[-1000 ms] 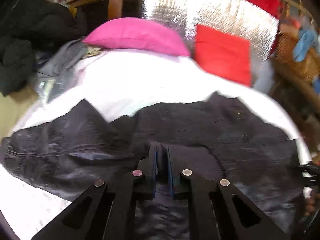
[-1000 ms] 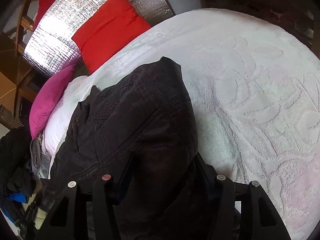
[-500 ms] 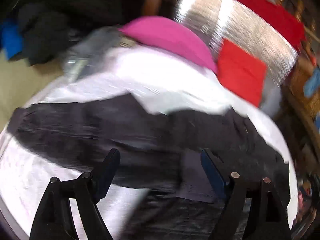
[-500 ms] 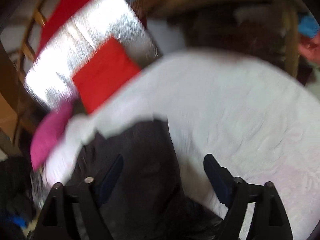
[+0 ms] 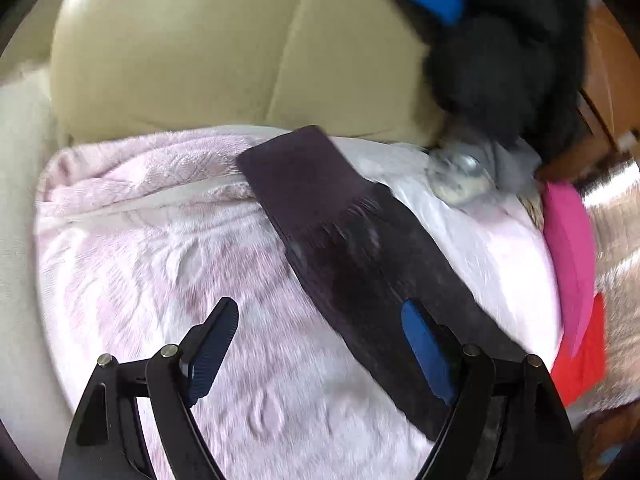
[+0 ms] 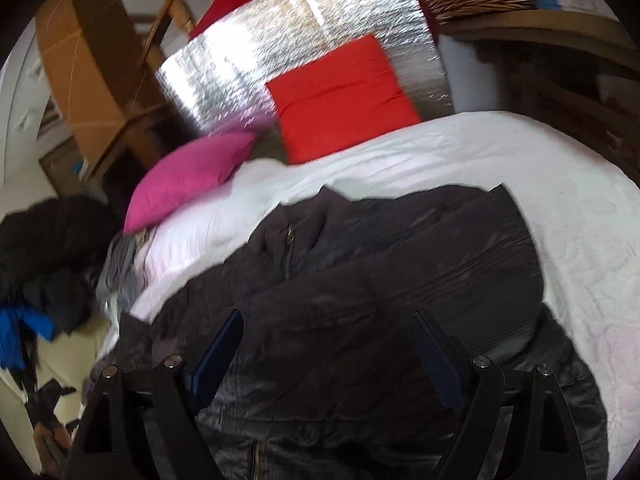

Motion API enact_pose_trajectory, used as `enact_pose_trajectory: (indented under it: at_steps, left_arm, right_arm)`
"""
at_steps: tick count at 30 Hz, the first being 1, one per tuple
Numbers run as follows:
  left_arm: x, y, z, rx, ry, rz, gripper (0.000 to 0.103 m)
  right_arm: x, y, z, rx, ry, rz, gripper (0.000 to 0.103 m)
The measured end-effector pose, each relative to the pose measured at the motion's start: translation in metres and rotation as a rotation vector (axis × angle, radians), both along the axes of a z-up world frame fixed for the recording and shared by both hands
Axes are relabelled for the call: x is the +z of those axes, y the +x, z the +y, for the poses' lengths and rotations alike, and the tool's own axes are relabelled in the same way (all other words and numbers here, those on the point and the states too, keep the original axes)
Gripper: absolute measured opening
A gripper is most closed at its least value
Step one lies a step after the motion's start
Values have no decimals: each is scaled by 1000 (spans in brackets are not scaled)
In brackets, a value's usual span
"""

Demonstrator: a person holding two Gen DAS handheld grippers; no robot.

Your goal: Fold large clothes

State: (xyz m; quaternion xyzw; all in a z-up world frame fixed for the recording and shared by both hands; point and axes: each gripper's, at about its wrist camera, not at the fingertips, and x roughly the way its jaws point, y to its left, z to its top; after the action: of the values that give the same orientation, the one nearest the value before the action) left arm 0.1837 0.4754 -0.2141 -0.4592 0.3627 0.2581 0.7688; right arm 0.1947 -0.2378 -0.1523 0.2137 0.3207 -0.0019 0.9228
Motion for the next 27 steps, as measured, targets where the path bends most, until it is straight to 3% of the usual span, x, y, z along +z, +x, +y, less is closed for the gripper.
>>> enact_pose_trajectory:
  at_steps: [6,11,12,16,21,27]
  left_arm:
    - [-28,22,26,-29,-106,-80,62]
    - [-34,39,38,-21,-78,-86,48]
    - [-31,40,35,-21,-71,-82,38]
    - [-31,52,33,-31,-26,-62,24]
    - [10,53,4,-45,115,-76,19]
    - [94,58,-90,-207,340,-218,18]
  right_arm:
    - [-4,4,-3,-11,22,10,88]
    - [-8,7,-11,-21,52,30,88]
    - [-8,8,-12,-22,52,32,88]
    - [-5,8,-12,-28,46,22,88]
    - [2,0,-16,-47,41,-1,88]
    - [8,-10,-29,-93,62,-18,88]
